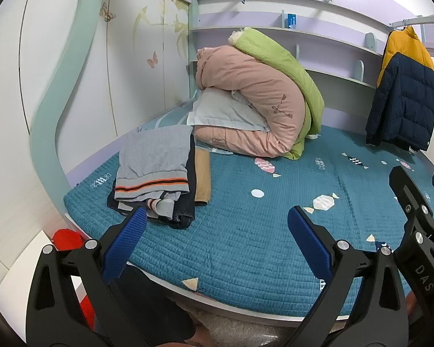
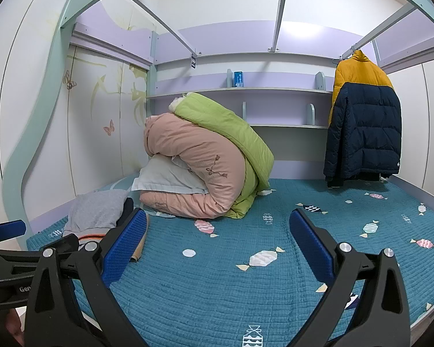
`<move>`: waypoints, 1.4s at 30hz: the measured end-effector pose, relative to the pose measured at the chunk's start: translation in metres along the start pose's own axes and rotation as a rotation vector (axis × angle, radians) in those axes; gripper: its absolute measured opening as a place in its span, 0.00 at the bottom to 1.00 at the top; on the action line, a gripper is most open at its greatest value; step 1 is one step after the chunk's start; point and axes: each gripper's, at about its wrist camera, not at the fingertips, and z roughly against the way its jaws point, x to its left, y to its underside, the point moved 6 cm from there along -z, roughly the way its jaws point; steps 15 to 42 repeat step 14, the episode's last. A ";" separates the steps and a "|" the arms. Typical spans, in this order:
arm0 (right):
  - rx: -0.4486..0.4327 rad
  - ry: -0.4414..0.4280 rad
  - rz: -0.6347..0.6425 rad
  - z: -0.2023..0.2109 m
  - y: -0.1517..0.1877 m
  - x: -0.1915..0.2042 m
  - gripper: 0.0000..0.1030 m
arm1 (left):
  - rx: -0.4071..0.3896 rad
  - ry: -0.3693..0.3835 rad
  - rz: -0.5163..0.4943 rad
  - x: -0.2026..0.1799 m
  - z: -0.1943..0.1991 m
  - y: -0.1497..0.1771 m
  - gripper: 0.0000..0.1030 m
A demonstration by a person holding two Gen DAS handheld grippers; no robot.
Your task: Fold large clothes
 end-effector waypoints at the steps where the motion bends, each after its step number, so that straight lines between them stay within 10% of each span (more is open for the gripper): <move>1: 0.000 0.000 0.000 0.000 0.000 0.000 0.93 | 0.001 0.001 -0.004 0.001 -0.002 0.000 0.95; 42: 0.005 -0.010 0.002 0.000 0.000 -0.001 0.93 | -0.003 0.010 -0.069 -0.004 -0.006 0.000 0.95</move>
